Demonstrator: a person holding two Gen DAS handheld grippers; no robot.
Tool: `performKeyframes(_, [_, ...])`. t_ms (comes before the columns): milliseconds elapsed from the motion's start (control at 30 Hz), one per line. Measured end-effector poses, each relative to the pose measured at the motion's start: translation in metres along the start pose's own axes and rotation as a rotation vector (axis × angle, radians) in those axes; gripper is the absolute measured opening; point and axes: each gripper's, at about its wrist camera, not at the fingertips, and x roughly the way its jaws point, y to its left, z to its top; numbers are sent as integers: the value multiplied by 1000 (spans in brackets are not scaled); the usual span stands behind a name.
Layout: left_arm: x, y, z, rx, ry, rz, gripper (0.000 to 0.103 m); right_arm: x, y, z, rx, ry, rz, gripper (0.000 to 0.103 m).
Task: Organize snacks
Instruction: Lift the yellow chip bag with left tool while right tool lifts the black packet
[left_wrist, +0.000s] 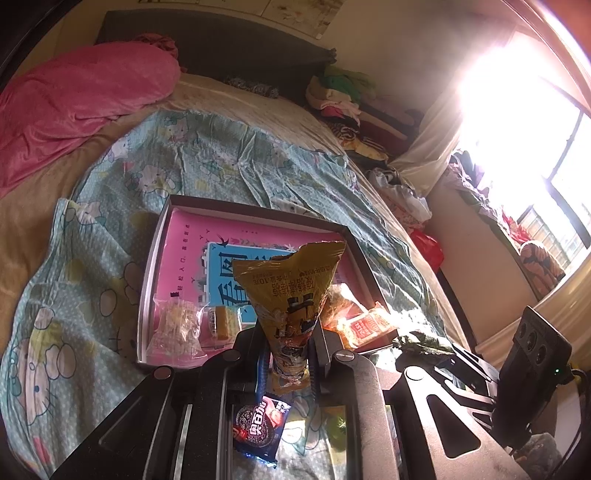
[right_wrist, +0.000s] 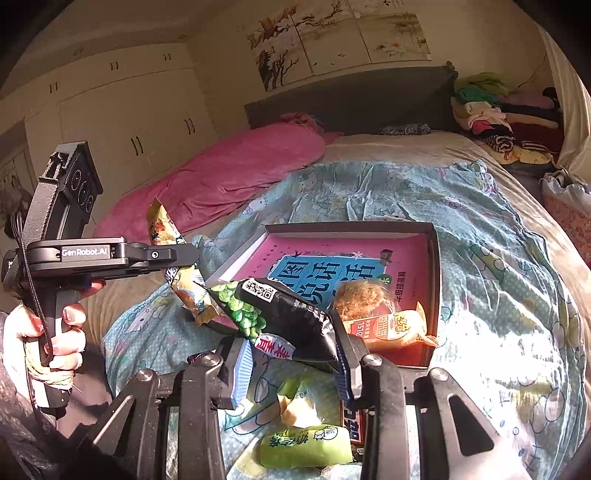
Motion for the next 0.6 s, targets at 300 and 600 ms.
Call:
performKeyframes(300, [0, 0, 4, -3, -7, 3, 17, -3, -4, 2, 7, -18, -12, 37])
performKeyframes(600, [4, 0, 6, -3, -11, 8, 17, -4, -7, 5, 12, -35, -44, 37])
